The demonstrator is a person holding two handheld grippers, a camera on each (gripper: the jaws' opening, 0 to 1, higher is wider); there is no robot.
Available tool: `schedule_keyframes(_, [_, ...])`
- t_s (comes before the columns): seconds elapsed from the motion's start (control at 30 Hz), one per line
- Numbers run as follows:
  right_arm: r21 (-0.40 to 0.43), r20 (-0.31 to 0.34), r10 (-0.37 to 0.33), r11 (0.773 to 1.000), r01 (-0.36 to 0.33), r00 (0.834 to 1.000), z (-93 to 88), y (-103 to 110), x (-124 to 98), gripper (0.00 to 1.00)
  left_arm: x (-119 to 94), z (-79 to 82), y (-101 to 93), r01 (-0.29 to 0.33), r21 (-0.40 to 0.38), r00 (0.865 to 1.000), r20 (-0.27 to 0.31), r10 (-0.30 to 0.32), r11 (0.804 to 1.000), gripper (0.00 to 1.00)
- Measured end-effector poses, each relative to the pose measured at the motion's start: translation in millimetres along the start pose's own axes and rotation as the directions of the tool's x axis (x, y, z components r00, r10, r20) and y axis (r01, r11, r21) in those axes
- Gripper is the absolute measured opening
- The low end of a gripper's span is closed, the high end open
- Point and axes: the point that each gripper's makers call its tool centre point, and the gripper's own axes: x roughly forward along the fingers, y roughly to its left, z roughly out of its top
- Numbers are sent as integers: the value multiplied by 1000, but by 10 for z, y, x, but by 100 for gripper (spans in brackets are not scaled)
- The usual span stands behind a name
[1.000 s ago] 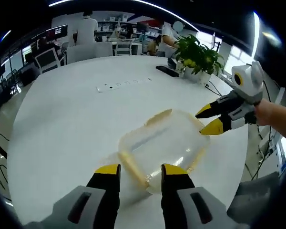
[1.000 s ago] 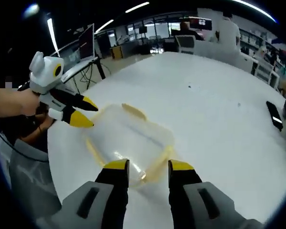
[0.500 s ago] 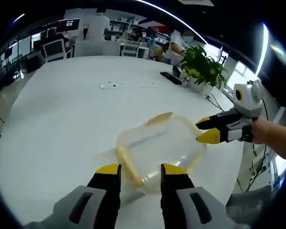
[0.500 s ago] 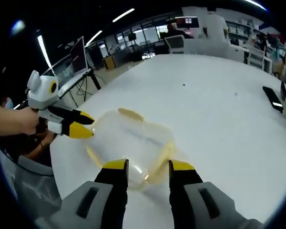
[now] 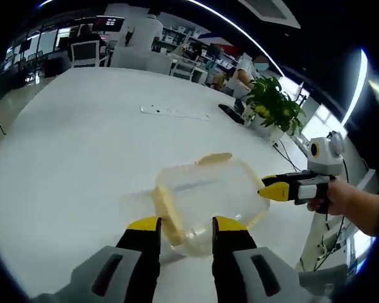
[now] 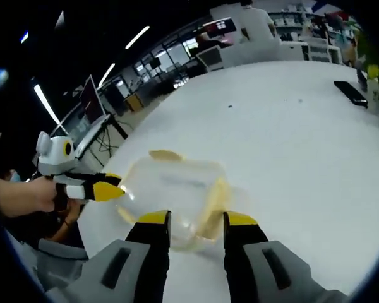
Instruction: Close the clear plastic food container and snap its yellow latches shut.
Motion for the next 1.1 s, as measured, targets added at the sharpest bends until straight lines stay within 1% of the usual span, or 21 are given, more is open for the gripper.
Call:
schedule_keyframes(0.17, [12,-6,1,1000,-1,1000,-3,15,-1,30,-9,-24,-25,6,-20,1000,-12,-6,1000,25])
schedule_keyframes(0.2, [13,-9,2,1000,-2,1000,-4,18,-1,30,-6,-32,-20,10,-41,1000,-17,-11,999,25])
schedule_keyframes(0.27, [17,-14,4,1000,-4,1000,-8,25,-1,29,-3,-36,-10,14,-58,1000,-23,-16,998,25])
schedule_keyframes(0.63, [44,-24,8,999,-7,1000,-21,42,-8,28,4,-31,-25,13,-61,999,-51,-16,998,23])
schedule_keyframes(0.7, [64,-21,10,998,-8,1000,-21,51,-2,27,8,-30,-28,10,-60,998,-54,-14,998,23])
schedule_keyframes(0.93, [68,-14,2,998,-1,1000,-23,51,-20,27,4,-34,-39,10,-58,998,-63,-14,998,22])
schedule_keyframes(0.97, [139,-31,35,990,-30,999,-57,147,-27,25,9,-49,-53,18,-62,997,-74,-22,998,21])
schedule_keyframes(1.0, [97,-18,8,995,-6,1000,-33,83,-29,25,22,-30,-46,14,-59,997,-69,-18,998,21])
schedule_keyframes(1.1, [94,-20,6,996,-4,1000,-27,92,-35,25,22,-35,-53,16,-58,997,-73,-21,998,21])
